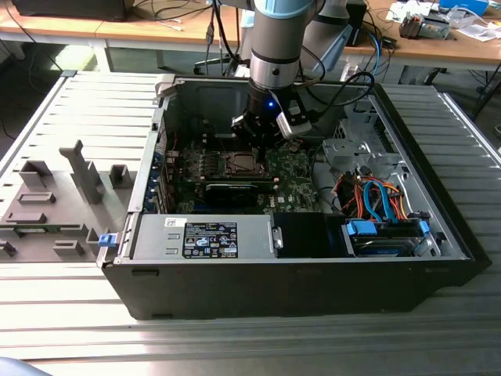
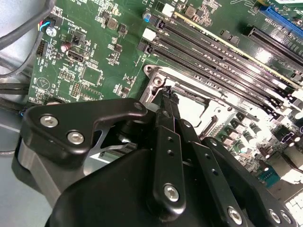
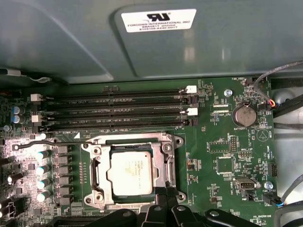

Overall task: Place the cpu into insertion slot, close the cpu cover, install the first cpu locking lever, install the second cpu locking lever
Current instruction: 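Install the first cpu locking lever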

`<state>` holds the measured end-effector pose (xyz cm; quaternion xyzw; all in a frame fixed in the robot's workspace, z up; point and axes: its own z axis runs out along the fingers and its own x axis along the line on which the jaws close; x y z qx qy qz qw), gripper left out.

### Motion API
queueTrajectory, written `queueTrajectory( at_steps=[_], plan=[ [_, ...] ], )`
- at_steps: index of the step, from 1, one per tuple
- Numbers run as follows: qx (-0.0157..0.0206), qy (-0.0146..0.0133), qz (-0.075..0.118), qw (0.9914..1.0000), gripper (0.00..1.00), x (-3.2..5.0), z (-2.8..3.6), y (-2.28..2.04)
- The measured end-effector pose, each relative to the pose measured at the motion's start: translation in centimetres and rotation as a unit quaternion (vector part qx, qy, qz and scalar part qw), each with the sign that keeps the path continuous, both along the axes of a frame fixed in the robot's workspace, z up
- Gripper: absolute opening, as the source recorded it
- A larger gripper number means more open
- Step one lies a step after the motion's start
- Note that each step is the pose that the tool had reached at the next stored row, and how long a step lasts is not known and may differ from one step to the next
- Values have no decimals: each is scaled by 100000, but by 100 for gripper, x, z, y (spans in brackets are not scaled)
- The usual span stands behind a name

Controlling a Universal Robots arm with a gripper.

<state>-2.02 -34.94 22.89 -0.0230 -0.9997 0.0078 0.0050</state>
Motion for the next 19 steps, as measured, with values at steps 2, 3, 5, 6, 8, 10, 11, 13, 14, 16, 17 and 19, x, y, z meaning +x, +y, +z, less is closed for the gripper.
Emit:
queueTrajectory(
  at_steps=[2, 3, 5, 6, 8, 10, 11, 13, 14, 16, 17, 19],
  plan=[
    [-10, -15, -2, 100000, 11, -2, 0, 0],
    [-12, -24, 2, 100000, 11, -2, 3, 1],
    [-9, -69, 0, 100000, 11, -3, 25, 0],
    [-12, -85, 0, 100000, 11, -3, 42, 0],
    [-14, -113, -1, 100000, 11, -3, 124, 0],
    [-8, -115, -3, 100000, 11, -3, 156, 0],
    [-11, -113, -3, 100000, 11, -3, 159, 0],
    [-17, -113, 1, 100000, 11, -3, 160, 0],
    [-16, -112, -5, 100000, 11, -6, 160, 0],
    [-14, -144, -1, 100000, 11, -53, 160, 0],
    [-17, -152, -1, 100000, 11, -67, 160, 0],
    [-16, -181, -1, 100000, 11, -95, 160, 0]
  ],
)
